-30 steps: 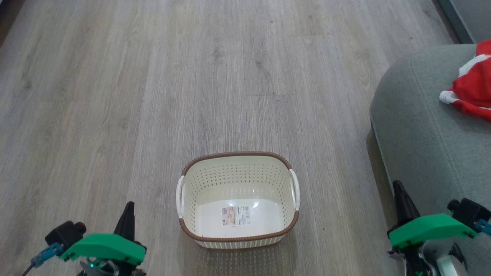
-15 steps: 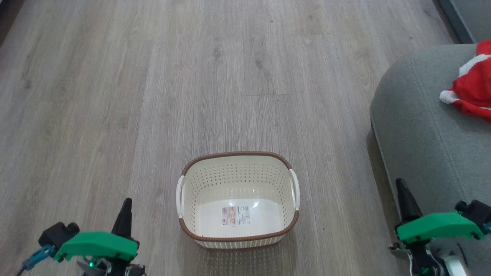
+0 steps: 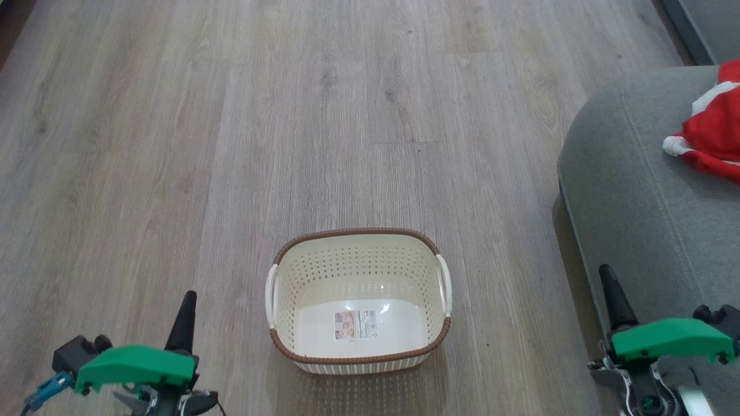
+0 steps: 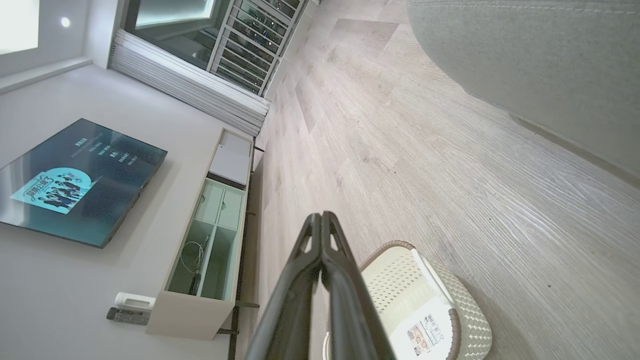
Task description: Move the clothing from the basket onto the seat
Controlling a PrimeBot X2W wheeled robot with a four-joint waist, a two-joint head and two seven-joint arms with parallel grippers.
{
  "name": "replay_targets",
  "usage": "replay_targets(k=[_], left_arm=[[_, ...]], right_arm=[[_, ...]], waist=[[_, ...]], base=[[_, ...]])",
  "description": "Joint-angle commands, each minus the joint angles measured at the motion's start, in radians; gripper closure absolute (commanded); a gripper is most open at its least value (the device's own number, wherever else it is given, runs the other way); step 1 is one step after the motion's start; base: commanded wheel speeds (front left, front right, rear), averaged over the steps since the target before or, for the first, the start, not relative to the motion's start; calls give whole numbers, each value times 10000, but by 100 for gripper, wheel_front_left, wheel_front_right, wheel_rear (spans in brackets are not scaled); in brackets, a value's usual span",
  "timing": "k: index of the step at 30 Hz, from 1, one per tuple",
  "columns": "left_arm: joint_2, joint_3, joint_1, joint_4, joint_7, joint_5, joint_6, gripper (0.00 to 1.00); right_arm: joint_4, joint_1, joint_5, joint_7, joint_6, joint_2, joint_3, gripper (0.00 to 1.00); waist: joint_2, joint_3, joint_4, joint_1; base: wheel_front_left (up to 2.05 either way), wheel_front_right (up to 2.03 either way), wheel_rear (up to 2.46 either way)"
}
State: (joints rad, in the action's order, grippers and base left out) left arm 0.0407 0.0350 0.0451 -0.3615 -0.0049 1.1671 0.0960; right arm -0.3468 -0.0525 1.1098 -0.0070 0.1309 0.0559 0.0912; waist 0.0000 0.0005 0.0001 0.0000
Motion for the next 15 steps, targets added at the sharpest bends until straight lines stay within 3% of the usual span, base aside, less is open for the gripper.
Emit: replay_targets(k=[1,15], left_arm=[[75,310,554,406,93,298,103,100],[83,487,582,683,494,1812,193,100]], right_arm=[[407,-506,339,88,-1,4,-76,100],[632,-524,2048,499,-1,-19,36,100]], waist=[[0,1,0,0],[0,10,0,0]], base=[[0,0,0],[0,0,0]])
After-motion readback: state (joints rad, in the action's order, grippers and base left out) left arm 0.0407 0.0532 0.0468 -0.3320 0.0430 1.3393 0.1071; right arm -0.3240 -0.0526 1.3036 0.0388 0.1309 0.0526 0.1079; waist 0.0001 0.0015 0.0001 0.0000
